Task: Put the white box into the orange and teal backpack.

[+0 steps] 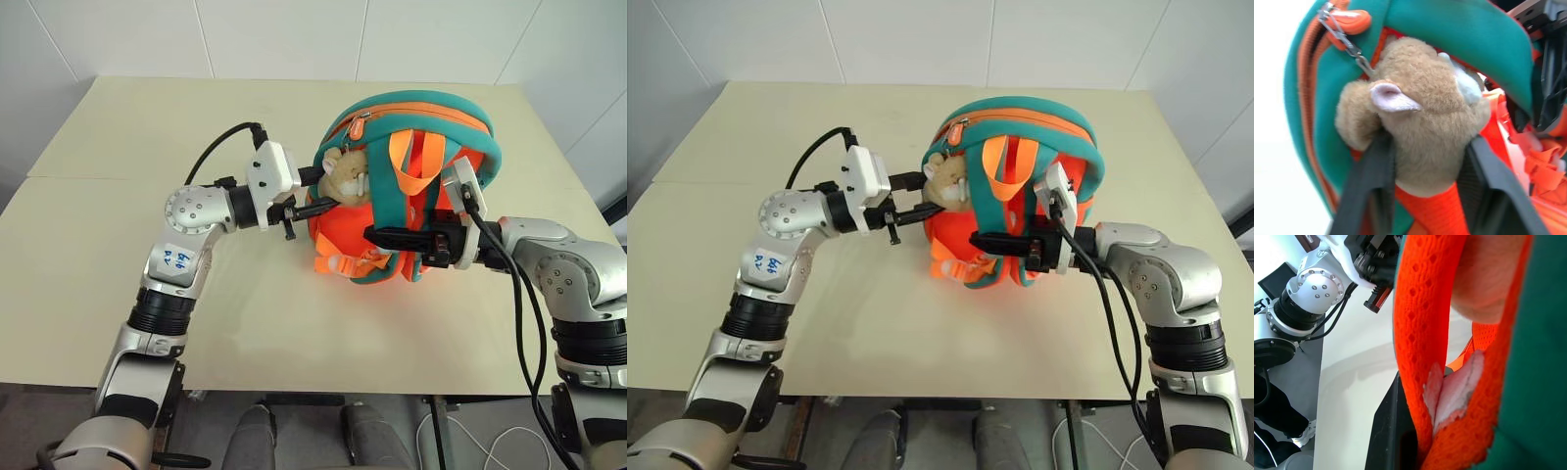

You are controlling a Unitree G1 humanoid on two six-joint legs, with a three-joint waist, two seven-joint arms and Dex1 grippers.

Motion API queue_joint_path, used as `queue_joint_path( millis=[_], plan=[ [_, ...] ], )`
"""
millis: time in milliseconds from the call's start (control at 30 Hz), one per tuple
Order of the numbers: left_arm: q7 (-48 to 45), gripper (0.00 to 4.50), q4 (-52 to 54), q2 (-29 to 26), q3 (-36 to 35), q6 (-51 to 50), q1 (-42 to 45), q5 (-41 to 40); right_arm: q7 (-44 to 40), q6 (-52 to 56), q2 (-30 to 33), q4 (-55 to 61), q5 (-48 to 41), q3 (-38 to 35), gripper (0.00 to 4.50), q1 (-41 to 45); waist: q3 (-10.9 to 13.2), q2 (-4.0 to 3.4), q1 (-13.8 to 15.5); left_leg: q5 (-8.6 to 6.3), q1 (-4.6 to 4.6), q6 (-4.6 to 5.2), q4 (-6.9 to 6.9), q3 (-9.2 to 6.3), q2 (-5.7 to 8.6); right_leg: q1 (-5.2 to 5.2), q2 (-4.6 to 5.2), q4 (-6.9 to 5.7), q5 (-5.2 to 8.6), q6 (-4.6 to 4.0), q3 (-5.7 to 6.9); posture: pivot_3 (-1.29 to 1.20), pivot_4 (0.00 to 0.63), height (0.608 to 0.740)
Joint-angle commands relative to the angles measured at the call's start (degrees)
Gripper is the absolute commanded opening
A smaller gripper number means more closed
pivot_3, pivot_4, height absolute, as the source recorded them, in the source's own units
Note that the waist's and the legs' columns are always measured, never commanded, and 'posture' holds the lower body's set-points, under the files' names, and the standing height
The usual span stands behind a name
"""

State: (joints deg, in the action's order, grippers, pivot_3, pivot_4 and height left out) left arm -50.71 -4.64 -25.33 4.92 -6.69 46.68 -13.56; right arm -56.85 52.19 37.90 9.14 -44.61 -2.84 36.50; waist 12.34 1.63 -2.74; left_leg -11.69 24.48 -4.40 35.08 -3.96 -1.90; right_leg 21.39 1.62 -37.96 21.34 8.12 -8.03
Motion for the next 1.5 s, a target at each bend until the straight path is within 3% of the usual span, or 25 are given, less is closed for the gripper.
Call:
queue_joint_path(
  millis=[33,167,300,367,567,833,900,1067,1267,1500],
  plan=[
    [-2.4,0.49,0.9,-2.8,-6.1,-2.8,3.1,-6.1,-0.1,-0.7,0.0,1.6,-1.0,-1.4,0.10,-0.2,0.0,0.00,-0.2,0.00,0.00,0.00,0.00,0.00,0.00,0.00,0.00,0.00,0.00,0.00,0.00,0.00,0.150,0.740],
    [-11.3,0.49,-3.2,-10.2,-8.5,-4.7,4.9,-9.5,-0.1,-0.7,0.2,1.6,-1.1,-1.4,0.10,-0.3,0.0,0.00,-0.5,0.00,0.00,0.00,-0.08,0.00,-0.01,0.05,-0.01,0.01,0.01,-0.01,0.00,0.00,0.150,0.740],
    [-16.6,0.49,-14.7,-18.7,-9.1,-0.7,6.6,-5.7,-0.2,-0.5,0.7,1.9,-1.2,-1.6,0.10,-0.6,0.0,-0.02,-0.8,0.00,-0.01,0.00,-0.11,0.01,-0.01,0.06,-0.01,0.02,0.02,-0.03,0.01,0.00,0.150,0.740],
    [-17.2,0.49,-18.4,-19.9,-8.3,1.4,5.8,-4.2,0.1,-0.4,0.7,2.2,-1.4,-1.9,0.10,-0.9,0.0,-0.02,-0.7,0.00,-0.03,0.00,-0.14,0.03,-0.01,0.07,-0.01,0.03,0.02,-0.03,0.00,0.00,0.150,0.740],
    [-10.8,0.49,-28.1,-12.7,-5.1,11.4,-1.2,1.8,2.7,0.0,-0.4,3.8,-2.4,-2.8,0.10,-2.8,0.0,-0.02,-0.3,0.00,-0.02,0.00,-0.13,0.02,-0.02,0.04,0.03,0.03,0.03,-0.05,0.01,0.00,0.150,0.740],
    [-4.8,0.49,-35.4,-0.3,0.2,18.8,-1.6,8.1,5.3,0.4,-1.5,5.0,-3.5,-3.1,0.10,-4.4,0.0,-0.01,0.0,0.00,0.01,0.01,-0.03,0.01,-0.01,0.05,0.02,-0.03,0.02,-0.03,0.01,0.00,0.150,0.740],
    [-5.4,0.49,-33.5,0.7,0.4,17.7,-2.3,8.0,6.3,0.2,-2.2,5.1,-3.5,-3.2,0.10,-4.7,0.0,-0.01,0.3,0.00,0.01,0.01,-0.02,0.01,0.00,0.04,0.02,-0.03,0.02,-0.03,0.01,0.00,0.150,0.740],
    [-9.8,0.49,-23.0,-3.0,-0.5,12.3,-7.2,5.4,8.1,-0.2,-2.8,6.3,-2.9,-3.7,0.10,-6.2,0.0,-0.01,1.0,0.00,0.02,0.01,-0.06,0.01,0.00,0.03,0.03,0.01,0.02,-0.03,0.01,0.00,0.150,0.740],
    [-14.1,2.10,-1.5,-12.6,-8.0,-3.4,-14.6,-6.6,8.2,-3.8,1.1,11.1,-2.4,-9.8,1.88,-9.5,0.0,-0.02,0.6,-0.01,0.01,0.01,-0.17,0.02,-0.08,0.08,0.01,0.00,0.03,-0.06,0.01,0.00,0.150,0.740],
    [-12.3,4.27,9.1,-17.6,-13.6,-14.4,-18.0,-13.2,4.7,-10.1,8.4,11.8,1.4,-15.4,4.26,-16.5,0.0,-0.02,0.9,-0.01,-0.02,0.02,-0.12,0.01,-0.03,-0.02,0.03,0.09,0.03,-0.06,0.02,0.00,0.150,0.740]
  ],
)
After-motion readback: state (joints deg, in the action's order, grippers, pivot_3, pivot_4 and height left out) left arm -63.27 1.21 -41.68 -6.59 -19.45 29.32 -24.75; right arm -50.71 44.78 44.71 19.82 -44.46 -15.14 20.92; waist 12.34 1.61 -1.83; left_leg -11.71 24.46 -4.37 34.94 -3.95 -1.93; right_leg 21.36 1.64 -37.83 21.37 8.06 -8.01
